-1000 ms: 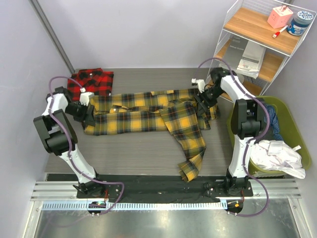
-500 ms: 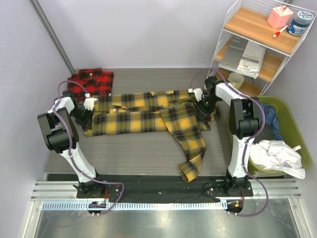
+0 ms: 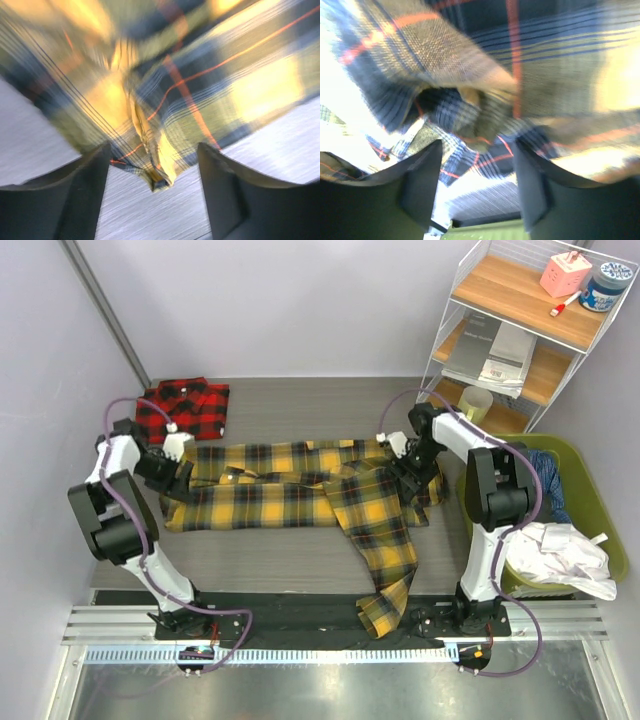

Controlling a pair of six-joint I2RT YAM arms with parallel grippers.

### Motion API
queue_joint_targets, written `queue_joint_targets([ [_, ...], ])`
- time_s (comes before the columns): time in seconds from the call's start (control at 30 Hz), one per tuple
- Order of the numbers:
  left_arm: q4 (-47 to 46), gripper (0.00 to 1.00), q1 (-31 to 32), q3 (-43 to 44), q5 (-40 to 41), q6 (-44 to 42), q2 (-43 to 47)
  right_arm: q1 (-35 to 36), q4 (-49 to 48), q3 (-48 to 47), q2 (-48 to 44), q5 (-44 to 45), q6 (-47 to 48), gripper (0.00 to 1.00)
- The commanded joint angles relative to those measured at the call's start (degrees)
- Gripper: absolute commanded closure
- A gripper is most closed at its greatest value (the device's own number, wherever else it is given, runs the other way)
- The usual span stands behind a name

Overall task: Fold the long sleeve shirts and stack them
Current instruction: Fold the shirt

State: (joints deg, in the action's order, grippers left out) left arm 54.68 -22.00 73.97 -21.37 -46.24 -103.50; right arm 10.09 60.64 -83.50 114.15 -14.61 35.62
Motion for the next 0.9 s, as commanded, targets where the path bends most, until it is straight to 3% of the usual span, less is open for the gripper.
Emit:
queue_joint_targets([
  [0.0,9.7,0.26,6.8,6.4,-15.4,-6.4,12.6,-0.7,5.3,-4.9,-6.5,-5.3,0.9,0.27],
  [0.03,10.4,0.11,9.3,5.9,-15.7,-7.9,17.2,-0.8,5.4,-4.3,-7.9,-6.1,0.3,0.25],
  [0.1,9.2,0.00,19.3,2.0,-15.8,-9.5,22.7,-0.7,6.2,-3.1,-11.7,-8.6,0.0,0.23],
  [0.13,8.5,0.00,24.1,0.7,-15.4,-9.5,27.2,-0.9,6.0,-2.5,-12.9,-9.7,-1.2,0.23],
  [0.17,7.3,0.00,32.7,-0.6,-15.3,-8.4,29.0,-1.4,5.5,-1.9,-15.4,-10.9,-1.8,0.22],
  [0.23,1.8,0.00,44.6,-4.4,-15.7,-0.3,32.4,-1.6,6.4,-0.7,-18.0,-16.9,-0.7,0.21],
  [0.27,0.4,0.00,47.4,-5.1,-16.8,2.7,33.0,-1.7,10.3,-0.5,-19.2,-19.2,5.2,0.21],
  [0.3,-1.1,0.00,48.7,-5.9,-18.5,6.3,33.9,-1.7,12.1,0.7,-22.7,-21.2,8.2,0.21],
  [0.33,-8.3,0.00,48.2,-8.7,-22.7,18.4,35.9,-1.6,14.0,1.8,-24.9,-23.9,13.7,0.21],
  [0.4,-16.6,0.00,47.3,-12.9,-23.3,33.9,39.3,0.4,14.9,7.0,-31.8,-25.1,18.8,0.19],
  [0.47,-27.0,0.00,46.8,-18.6,-19.5,41.4,45.5,4.1,16.3,12.1,-36.1,-25.5,23.0,0.18],
  [0.53,-33.9,0.00,46.6,-21.2,-14.9,51.7,49.2,12.1,13.7,15.7,-41.2,-25.6,22.7,0.16],
  [0.6,-34.9,0.00,46.7,-21.0,-11.3,54.0,51.9,17.9,9.9,21.0,-44.0,-25.0,19.3,0.13],
  [0.63,-34.6,0.00,46.6,-20.5,-11.2,54.0,52.1,24.1,5.8,22.7,-46.2,-24.4,18.4,0.13],
  [0.7,-28.1,0.00,46.6,-16.6,-11.9,54.1,50.9,29.2,2.2,26.5,-47.3,-22.5,17.6,0.13],
  [0.87,-19.3,0.00,46.3,-15.1,-16.0,55.6,50.3,39.7,0.9,31.9,-46.1,-19.9,24.2,0.13],
])
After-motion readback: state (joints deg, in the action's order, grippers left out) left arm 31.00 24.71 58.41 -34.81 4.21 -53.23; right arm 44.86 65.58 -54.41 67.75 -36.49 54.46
